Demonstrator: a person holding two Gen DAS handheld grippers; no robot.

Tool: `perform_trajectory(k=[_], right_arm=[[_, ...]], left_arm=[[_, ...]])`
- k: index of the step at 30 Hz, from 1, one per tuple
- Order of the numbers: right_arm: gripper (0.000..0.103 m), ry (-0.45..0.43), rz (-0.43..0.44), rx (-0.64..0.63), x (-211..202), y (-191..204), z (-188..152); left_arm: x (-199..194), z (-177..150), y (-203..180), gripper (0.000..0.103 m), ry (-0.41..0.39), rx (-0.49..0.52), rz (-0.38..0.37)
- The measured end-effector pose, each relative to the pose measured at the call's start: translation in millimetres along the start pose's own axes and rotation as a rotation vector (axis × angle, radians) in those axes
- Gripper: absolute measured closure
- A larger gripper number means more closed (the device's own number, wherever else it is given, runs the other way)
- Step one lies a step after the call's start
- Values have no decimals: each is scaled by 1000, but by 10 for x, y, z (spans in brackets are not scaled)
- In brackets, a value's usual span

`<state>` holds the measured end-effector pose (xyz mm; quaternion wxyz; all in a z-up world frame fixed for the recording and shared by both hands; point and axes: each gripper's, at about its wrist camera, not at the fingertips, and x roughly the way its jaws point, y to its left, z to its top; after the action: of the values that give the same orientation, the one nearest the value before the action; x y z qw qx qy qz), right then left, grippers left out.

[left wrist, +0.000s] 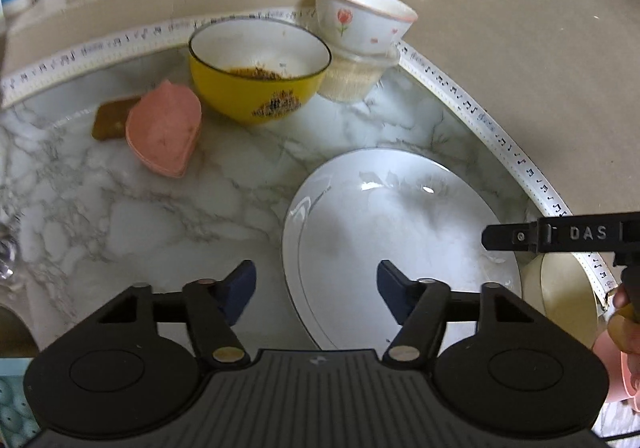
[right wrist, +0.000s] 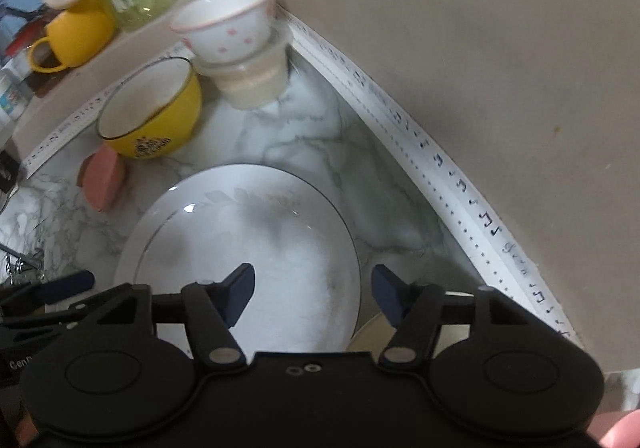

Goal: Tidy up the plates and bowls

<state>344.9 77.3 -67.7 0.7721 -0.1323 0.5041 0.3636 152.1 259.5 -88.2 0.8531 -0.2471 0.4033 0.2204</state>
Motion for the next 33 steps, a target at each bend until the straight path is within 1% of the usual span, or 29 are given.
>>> perform_trajectory(k=[2, 3, 5, 7, 8, 10, 11, 14, 15, 18, 24, 28, 33], right_arm=[[45, 7, -11, 0, 40, -28, 22], [48, 10, -18, -2, 54, -38, 29], [52, 21, -19, -3, 91, -71, 48], [56, 29, -12, -2, 127, -92, 56], [58, 35, -8, -4, 148, -94, 54], [61, 40, -13, -18, 187, -94, 55], [64, 42, -19, -22, 207, -95, 58], [69, 46, -12, -29, 237, -98, 54], [72, 49, -12, -33, 248, -101, 51], [76, 50, -14, -45, 271, -105, 52], [81, 33, -42, -64, 278, -88, 42], [83, 17, -46, -87, 243, -31, 34], [84, 13, -45, -130, 194, 123, -21]], left_arm=[[45, -6, 16, 43, 11, -8, -10], [61, -11, 22, 46, 15, -11, -9], [94, -16, 24, 52, 23, -13, -4], [118, -23, 30, 61, 32, -16, -10], [132, -22, 37, 63, 37, -19, -12], [148, -27, 46, 68, 42, -24, -15], [152, -31, 49, 69, 43, -23, -16], [167, -41, 53, 70, 44, -21, -14], [173, -41, 56, 74, 45, -21, -10], [188, -43, 70, 80, 47, -22, -3], [184, -53, 98, 87, 38, -13, -1], [134, -99, 122, 87, 31, 7, 16], [0, -166, 237, 87, 34, 4, 17]])
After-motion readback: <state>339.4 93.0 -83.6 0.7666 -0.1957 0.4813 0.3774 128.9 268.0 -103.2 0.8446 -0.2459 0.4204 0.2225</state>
